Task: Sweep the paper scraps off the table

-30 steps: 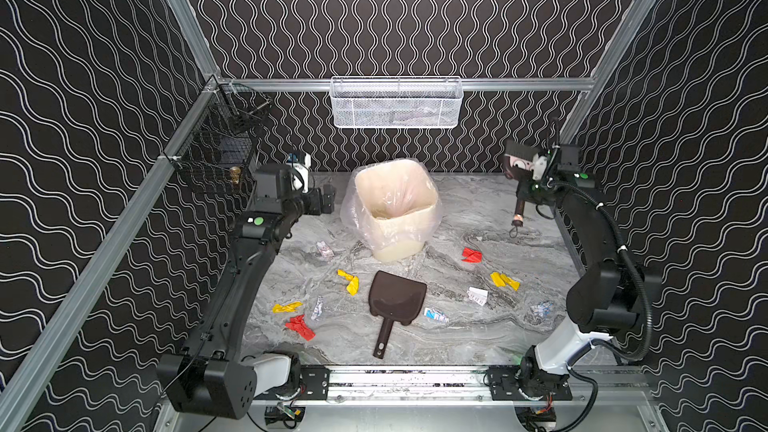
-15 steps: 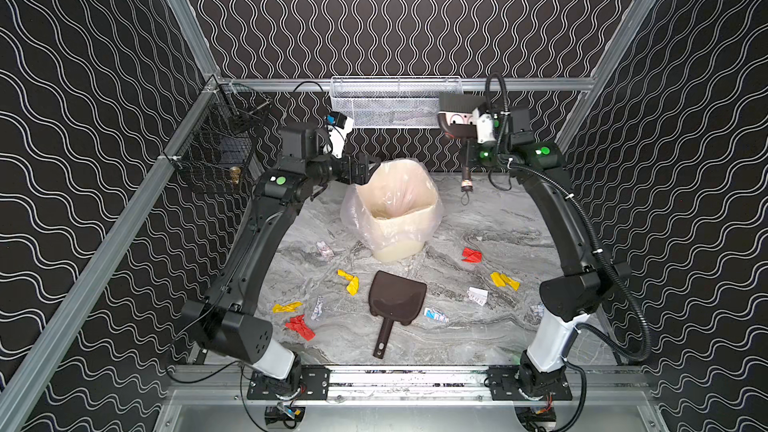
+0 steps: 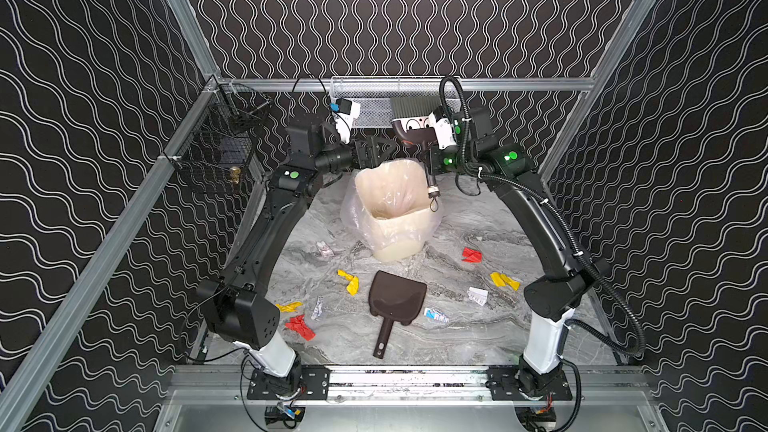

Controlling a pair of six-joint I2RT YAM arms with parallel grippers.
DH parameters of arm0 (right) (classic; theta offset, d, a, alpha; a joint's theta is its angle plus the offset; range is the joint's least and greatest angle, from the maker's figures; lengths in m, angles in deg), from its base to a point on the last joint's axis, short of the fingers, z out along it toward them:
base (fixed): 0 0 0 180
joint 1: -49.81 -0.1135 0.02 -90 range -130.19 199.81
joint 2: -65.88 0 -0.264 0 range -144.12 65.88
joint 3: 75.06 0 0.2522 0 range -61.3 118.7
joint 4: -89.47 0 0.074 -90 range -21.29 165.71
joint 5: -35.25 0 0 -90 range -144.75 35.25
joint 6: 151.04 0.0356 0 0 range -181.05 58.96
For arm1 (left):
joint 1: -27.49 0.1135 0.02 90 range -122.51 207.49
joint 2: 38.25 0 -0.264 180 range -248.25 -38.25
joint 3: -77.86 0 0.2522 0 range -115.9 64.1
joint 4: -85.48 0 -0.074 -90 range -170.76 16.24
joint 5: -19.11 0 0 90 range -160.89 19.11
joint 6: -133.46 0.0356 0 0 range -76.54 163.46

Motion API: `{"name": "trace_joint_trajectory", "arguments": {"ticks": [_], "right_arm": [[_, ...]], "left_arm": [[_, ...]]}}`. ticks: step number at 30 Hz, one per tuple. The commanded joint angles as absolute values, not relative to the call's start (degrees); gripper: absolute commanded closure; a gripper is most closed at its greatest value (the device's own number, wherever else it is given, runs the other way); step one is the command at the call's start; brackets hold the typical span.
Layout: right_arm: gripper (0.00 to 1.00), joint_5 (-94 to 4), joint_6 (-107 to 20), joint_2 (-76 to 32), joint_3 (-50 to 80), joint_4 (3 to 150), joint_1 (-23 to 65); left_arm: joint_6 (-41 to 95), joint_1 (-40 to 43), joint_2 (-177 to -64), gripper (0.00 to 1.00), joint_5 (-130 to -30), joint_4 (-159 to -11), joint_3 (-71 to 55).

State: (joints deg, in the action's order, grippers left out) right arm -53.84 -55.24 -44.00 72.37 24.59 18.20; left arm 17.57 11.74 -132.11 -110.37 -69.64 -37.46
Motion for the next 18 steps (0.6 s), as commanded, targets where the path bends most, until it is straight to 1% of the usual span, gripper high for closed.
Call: {"name": "trace_joint_trajectory", "arguments": {"ticks": [1, 6, 9, 11, 15, 18], "right_arm": [[1.00, -52.39, -54.46, -43.22, 72.05, 27.88, 16.67], [1.00, -51.82, -54.86, -43.26, 71.67, 28.73, 14.01], [1.00, -51.84, -55.76, -43.26, 72.05, 29.23, 12.61], [1.00, -51.78, -56.20, -43.23, 72.61, 29.08, 11.96], [1.00, -52.51, -57.73, -43.26, 73.27, 29.05, 10.64], [1.00, -53.14, -58.99, -43.78, 74.44, 28.66, 9.76]], "left_arm": [[14.48, 11.78, -132.73, 0.01, -112.31, -74.60, -37.64], [11.74, 11.80, -132.98, 0.05, -112.72, -77.81, -36.60], [11.14, 11.77, -132.89, 0.10, -112.33, -78.32, -36.21], [11.11, 11.78, -132.83, 0.16, -112.20, -78.41, -36.02], [10.38, 11.84, -133.06, 0.31, -112.29, -78.39, -36.01], [9.88, 11.81, -133.15, 0.45, -111.95, -78.40, -35.67]]}}
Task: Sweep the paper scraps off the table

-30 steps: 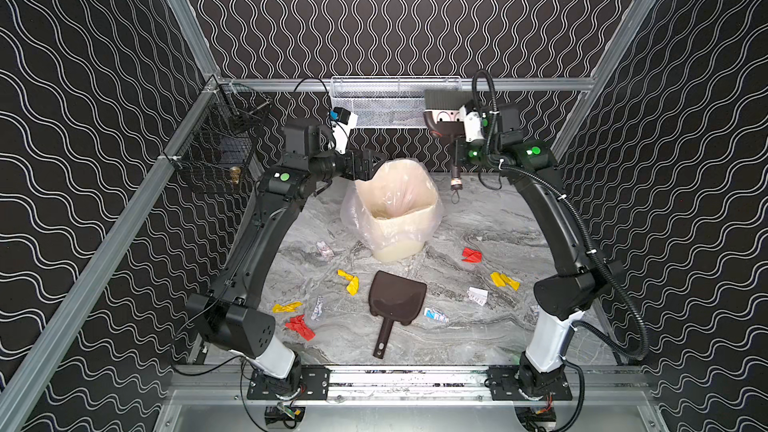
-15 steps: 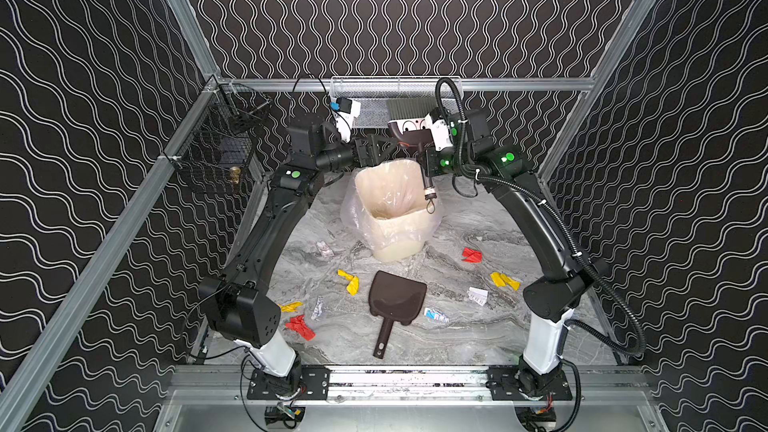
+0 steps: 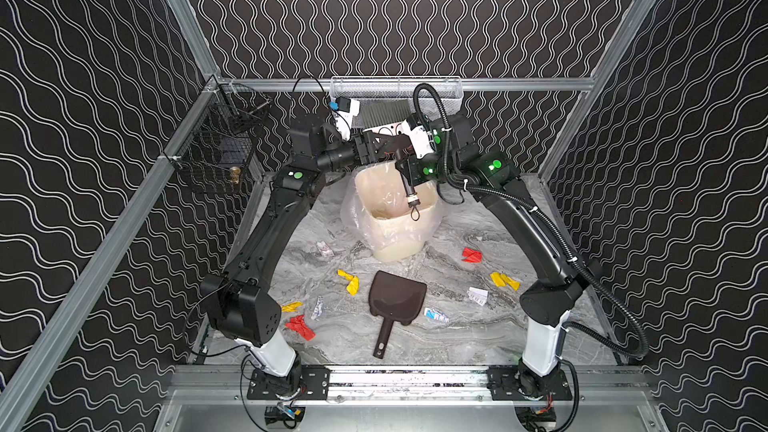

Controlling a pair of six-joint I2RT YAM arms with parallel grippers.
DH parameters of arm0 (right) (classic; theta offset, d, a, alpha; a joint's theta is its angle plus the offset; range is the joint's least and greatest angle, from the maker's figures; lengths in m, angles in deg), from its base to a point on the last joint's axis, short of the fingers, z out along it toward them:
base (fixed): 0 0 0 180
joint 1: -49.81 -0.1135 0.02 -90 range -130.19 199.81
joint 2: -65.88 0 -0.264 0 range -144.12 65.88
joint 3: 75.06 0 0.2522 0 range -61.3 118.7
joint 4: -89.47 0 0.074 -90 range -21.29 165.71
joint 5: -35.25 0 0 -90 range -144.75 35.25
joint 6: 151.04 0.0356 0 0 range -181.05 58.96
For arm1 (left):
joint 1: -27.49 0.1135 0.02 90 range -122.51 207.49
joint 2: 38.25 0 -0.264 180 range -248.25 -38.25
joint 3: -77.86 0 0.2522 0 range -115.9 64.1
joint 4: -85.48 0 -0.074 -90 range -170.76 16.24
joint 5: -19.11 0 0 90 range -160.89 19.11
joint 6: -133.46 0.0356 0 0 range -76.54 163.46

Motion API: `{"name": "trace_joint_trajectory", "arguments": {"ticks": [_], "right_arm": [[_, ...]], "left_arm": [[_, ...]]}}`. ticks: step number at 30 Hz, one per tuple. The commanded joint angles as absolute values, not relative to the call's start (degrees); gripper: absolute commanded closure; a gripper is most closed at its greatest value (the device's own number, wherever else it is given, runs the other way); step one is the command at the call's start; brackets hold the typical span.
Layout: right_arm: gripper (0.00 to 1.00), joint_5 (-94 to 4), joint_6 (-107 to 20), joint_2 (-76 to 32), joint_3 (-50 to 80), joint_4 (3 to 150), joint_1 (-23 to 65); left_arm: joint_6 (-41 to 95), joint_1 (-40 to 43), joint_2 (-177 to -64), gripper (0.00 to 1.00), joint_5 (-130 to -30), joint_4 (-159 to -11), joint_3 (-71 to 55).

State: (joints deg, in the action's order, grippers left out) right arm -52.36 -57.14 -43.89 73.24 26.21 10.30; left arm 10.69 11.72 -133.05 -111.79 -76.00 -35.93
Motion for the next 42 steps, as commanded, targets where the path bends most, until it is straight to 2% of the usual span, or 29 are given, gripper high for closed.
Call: {"name": "trace_joint_trajectory", "arguments": {"ticks": [1, 4, 7, 8, 9, 10, 12, 15, 17, 21, 25, 32, 37, 42], "right_arm": [[1.00, -53.23, -59.32, -44.10, 75.03, 28.27, 9.58], [1.00, -53.67, -59.99, -44.42, 75.11, 28.04, 9.03], [1.00, -53.35, -59.99, -43.94, 74.48, 28.58, 8.94], [1.00, -53.09, -59.90, -43.76, 74.22, 29.10, 8.96], [0.99, -52.74, -59.82, -43.45, 73.78, 29.71, 8.99], [0.91, -52.65, -59.90, -43.24, 73.34, 30.39, 9.03], [0.66, -51.45, -59.75, -41.31, 72.48, 31.65, 9.61], [0.29, -43.88, -56.56, -37.50, 67.19, 37.18, 12.43], [0.15, -36.22, -52.52, -33.65, 59.02, 44.72, 15.29], [0.03, -21.67, -39.68, -26.89, 41.30, 65.47, 21.50], [0.00, -14.36, -28.64, -24.69, 31.28, 82.32, 24.41], [0.00, -12.70, -12.53, -24.28, 20.94, 109.25, 26.43], [0.00, -13.54, -5.59, -27.44, 19.36, 120.64, 26.43], [0.03, -12.80, -4.40, -30.96, 22.42, 123.46, 25.82]], "left_arm": [[9.72, 11.76, -133.08, 0.49, -111.67, -78.41, -35.49], [9.39, 11.76, -132.83, 0.68, -111.06, -78.46, -35.39], [8.32, 11.85, -132.52, 0.92, -110.34, -79.18, -35.07], [7.80, 12.00, -132.34, 0.98, -109.99, -79.73, -34.69], [6.87, 12.21, -131.97, 1.00, -109.55, -80.63, -34.08], [5.77, 12.48, -131.58, 1.00, -109.16, -81.80, -33.26], [3.51, 13.17, -130.47, 1.00, -108.23, -84.71, -31.37], [-0.56, 14.47, -128.15, 1.00, -106.47, -90.77, -27.71], [-2.52, 14.99, -127.01, 1.00, -106.00, -95.21, -25.94], [-5.41, 15.28, -125.56, 1.00, -104.16, -101.25, -24.58], [-10.78, 15.46, -125.47, 1.00, -102.02, -109.06, -22.84], [-18.37, 15.45, -126.31, 1.00, -98.35, -120.39, -20.11], [-21.66, 14.85, -127.26, 1.00, -96.93, -126.20, -18.63], [-22.63, 13.35, -128.03, 1.00, -96.33, -128.22, -18.43]]}}
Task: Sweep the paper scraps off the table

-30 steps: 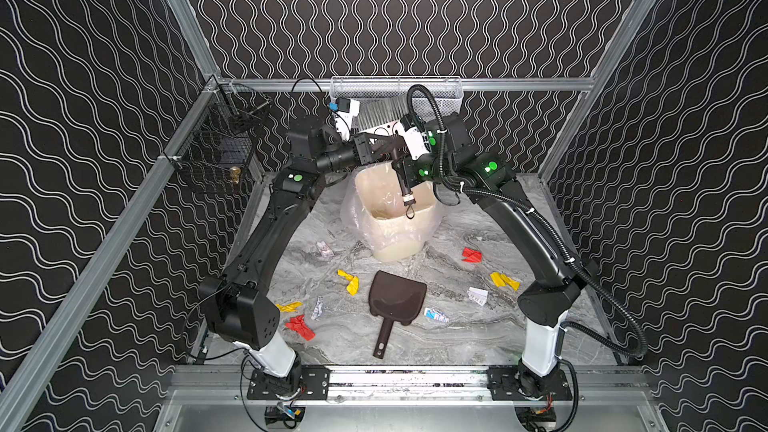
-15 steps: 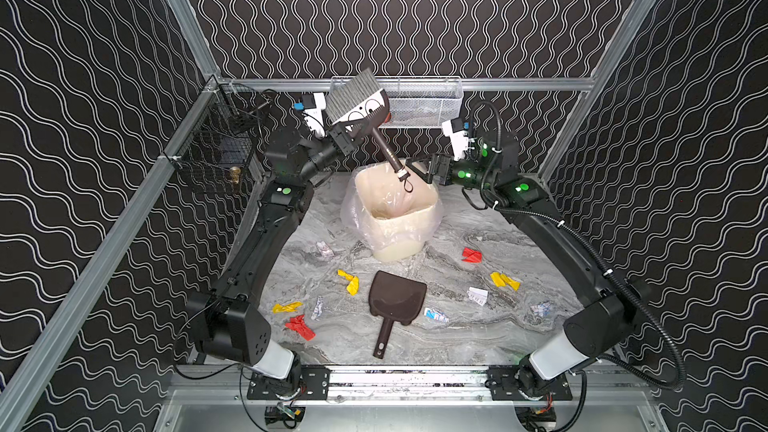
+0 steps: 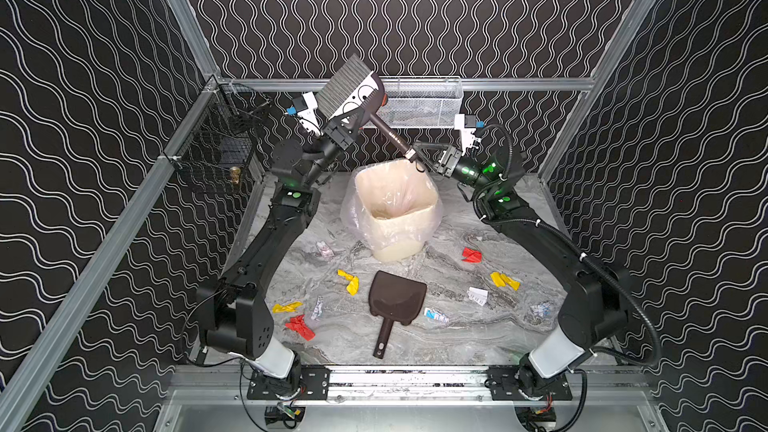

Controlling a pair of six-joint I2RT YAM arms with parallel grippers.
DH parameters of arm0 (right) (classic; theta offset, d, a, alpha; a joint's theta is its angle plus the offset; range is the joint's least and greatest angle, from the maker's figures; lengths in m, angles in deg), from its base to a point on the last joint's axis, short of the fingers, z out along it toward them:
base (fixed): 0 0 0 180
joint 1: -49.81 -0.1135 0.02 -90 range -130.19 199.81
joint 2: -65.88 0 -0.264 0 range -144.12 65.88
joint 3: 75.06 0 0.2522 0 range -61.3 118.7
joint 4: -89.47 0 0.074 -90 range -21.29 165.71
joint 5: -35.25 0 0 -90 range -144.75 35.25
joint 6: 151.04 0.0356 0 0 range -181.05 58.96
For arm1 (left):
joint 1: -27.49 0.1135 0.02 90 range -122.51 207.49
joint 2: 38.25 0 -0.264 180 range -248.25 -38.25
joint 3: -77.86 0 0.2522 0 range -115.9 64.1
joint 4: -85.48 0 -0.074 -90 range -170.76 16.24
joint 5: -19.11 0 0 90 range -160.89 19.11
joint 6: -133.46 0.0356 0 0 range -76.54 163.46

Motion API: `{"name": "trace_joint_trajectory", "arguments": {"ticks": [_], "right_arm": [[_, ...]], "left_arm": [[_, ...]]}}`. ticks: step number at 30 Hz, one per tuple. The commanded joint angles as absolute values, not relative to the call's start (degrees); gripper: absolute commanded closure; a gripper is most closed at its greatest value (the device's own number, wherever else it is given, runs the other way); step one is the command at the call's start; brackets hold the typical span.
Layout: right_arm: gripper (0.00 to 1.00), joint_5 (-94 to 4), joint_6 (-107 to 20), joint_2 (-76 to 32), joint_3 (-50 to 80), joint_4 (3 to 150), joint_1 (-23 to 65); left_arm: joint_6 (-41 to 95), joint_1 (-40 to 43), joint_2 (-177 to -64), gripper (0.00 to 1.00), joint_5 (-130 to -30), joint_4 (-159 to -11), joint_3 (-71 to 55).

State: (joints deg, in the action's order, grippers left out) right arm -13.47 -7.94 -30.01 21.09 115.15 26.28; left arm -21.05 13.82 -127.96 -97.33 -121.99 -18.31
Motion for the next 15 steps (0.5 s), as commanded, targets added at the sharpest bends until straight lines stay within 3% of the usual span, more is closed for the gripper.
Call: {"name": "trace_joint_trajectory", "arguments": {"ticks": [1, 15], "right_arm": [[0.04, -12.65, -4.04, -31.36, 22.95, 124.05, 25.65], [0.33, -12.96, -3.67, -33.85, 25.47, 125.54, 23.38]], "left_arm": [[-22.63, 13.06, -128.14, 1.00, -96.36, -128.33, -18.48], [-22.63, 10.89, -128.80, 1.00, -95.49, -129.23, -17.86]]}}
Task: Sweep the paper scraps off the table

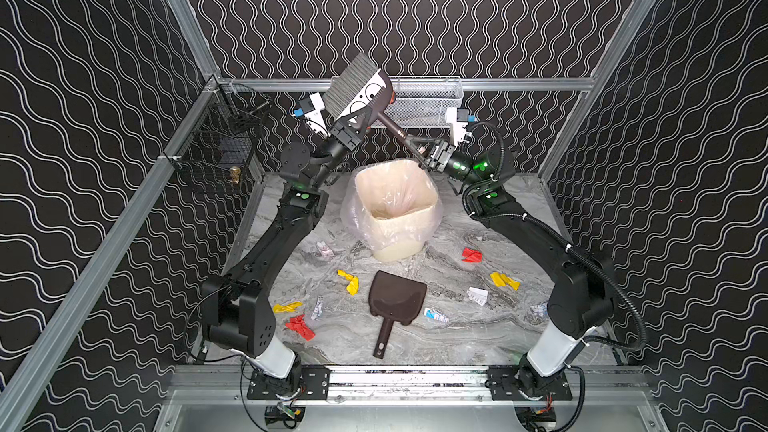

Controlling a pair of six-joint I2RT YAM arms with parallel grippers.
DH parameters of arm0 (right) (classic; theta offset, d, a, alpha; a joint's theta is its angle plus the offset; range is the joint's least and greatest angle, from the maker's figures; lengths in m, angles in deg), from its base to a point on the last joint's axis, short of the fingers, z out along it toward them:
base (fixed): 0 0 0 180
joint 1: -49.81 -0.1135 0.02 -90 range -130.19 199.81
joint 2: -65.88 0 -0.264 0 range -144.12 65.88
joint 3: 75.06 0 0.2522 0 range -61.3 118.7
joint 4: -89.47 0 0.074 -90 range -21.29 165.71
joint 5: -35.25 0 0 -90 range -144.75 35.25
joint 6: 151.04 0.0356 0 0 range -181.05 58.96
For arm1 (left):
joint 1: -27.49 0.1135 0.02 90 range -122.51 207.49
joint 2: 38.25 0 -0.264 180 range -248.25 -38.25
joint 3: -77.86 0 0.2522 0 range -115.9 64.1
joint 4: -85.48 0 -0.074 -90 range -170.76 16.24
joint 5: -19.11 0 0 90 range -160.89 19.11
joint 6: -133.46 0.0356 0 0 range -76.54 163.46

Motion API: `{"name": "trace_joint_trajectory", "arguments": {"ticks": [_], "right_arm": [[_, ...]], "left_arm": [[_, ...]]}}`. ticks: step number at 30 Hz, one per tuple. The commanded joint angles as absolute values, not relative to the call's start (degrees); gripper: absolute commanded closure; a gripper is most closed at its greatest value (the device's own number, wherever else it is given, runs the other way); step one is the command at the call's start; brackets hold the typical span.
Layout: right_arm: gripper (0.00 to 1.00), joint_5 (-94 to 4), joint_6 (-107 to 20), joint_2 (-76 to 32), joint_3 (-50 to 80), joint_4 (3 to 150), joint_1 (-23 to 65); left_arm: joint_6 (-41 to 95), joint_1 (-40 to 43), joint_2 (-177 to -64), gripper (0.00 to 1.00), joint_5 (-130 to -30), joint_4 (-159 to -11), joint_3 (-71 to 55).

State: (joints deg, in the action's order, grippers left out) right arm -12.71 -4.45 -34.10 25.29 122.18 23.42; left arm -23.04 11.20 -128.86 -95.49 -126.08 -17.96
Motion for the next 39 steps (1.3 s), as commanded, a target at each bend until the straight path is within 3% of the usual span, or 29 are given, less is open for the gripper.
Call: {"name": "trace_joint_trajectory", "arguments": {"ticks": [1, 16, 22, 33, 37, 39], "right_arm": [[0.35, -12.76, -4.02, -33.93, 25.87, 124.75, 23.37], [0.48, -15.11, -4.18, -33.34, 25.70, 126.35, 23.36], [0.57, -14.81, -3.82, -33.79, 26.80, 126.26, 23.39], [0.84, -14.94, -3.99, -33.00, 26.51, 125.89, 23.44], [1.00, -14.60, -4.22, -32.82, 26.52, 125.46, 23.39], [1.00, -14.25, -4.10, -32.82, 26.55, 125.64, 23.43]], "left_arm": [[-22.53, 10.73, -128.86, 1.00, -95.42, -129.21, -17.76], [-22.16, 9.16, -128.07, 1.00, -95.40, -129.19, -16.01], [-22.37, 8.90, -127.72, 1.00, -95.81, -129.23, -14.86], [-22.72, 8.77, -126.87, 1.00, -96.38, -129.19, -12.77], [-22.92, 8.77, -126.91, 1.00, -96.80, -129.13, -12.37], [-22.98, 8.77, -126.95, 1.00, -96.90, -129.10, -12.22]]}}
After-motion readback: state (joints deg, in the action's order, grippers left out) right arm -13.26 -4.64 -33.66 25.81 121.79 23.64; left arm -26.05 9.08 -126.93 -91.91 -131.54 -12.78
